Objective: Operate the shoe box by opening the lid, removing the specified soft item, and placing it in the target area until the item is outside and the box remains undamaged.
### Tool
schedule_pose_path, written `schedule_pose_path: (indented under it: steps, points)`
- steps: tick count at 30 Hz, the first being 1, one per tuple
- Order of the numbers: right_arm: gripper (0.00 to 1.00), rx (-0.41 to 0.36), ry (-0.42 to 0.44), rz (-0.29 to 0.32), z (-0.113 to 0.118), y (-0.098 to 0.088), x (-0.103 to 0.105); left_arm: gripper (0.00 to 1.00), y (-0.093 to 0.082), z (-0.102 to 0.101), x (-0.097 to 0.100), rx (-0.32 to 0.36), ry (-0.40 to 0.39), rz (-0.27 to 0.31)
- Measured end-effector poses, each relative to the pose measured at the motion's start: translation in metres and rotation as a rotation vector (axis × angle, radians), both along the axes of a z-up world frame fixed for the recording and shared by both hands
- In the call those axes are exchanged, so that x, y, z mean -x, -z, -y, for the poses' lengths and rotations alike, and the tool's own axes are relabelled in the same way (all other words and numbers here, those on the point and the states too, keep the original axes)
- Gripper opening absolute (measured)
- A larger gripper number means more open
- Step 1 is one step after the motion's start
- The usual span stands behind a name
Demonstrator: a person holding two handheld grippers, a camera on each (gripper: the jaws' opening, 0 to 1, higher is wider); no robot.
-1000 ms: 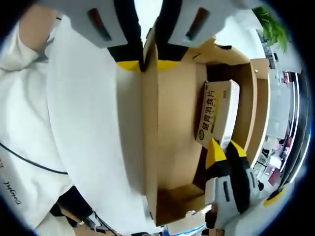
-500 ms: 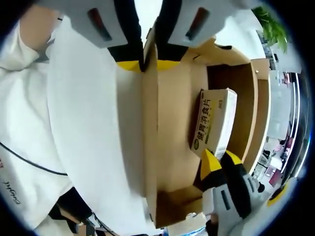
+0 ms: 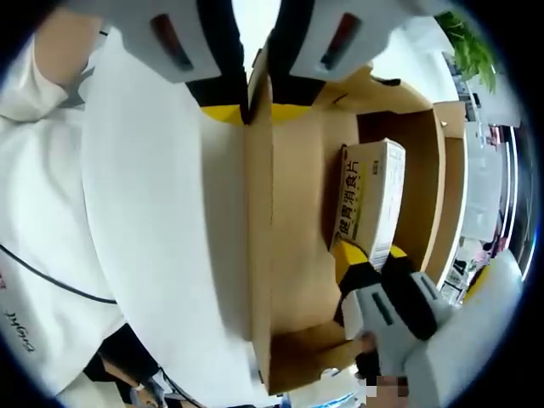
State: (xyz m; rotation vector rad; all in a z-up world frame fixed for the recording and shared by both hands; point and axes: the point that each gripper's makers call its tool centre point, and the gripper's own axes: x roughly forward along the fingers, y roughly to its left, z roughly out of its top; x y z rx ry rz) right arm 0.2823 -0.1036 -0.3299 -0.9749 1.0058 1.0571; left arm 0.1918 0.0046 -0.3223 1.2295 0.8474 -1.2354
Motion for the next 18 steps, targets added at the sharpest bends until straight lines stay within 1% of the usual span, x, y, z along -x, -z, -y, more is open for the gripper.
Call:
schedule_pose_path:
  steps: [4, 7, 10, 14, 15, 16, 17, 18]
  points:
    - [0.22, 0.019, 0.000, -0.013, 0.001, 0.003, -0.003, 0.07, 0.000, 0.000, 0.000, -0.001, 0.000, -0.003]
    - [0.22, 0.028, 0.003, -0.020, 0.001, 0.009, -0.005, 0.07, 0.000, -0.001, 0.000, -0.003, -0.003, -0.007]
    - [0.22, 0.045, 0.005, -0.015, 0.002, 0.008, -0.007, 0.07, 0.000, -0.001, 0.000, -0.003, -0.004, -0.005]
    - [0.22, 0.057, 0.023, -0.027, 0.002, 0.010, -0.006, 0.07, 0.000, -0.001, -0.001, -0.001, -0.005, -0.004]
    - [0.22, 0.046, 0.010, -0.065, -0.001, 0.023, 0.001, 0.07, 0.000, -0.001, -0.001, -0.003, -0.003, -0.004]
    - [0.22, 0.050, 0.091, -0.072, 0.002, 0.020, -0.001, 0.07, 0.000, -0.001, -0.001, -0.004, -0.003, -0.003]
    - [0.22, 0.031, 0.133, -0.098, 0.001, 0.026, 0.001, 0.07, 0.000, -0.001, -0.001, -0.004, -0.004, -0.003]
    - [0.22, 0.036, 0.129, -0.099, 0.002, 0.022, -0.001, 0.07, 0.000, -0.001, -0.001, -0.002, -0.002, -0.001]
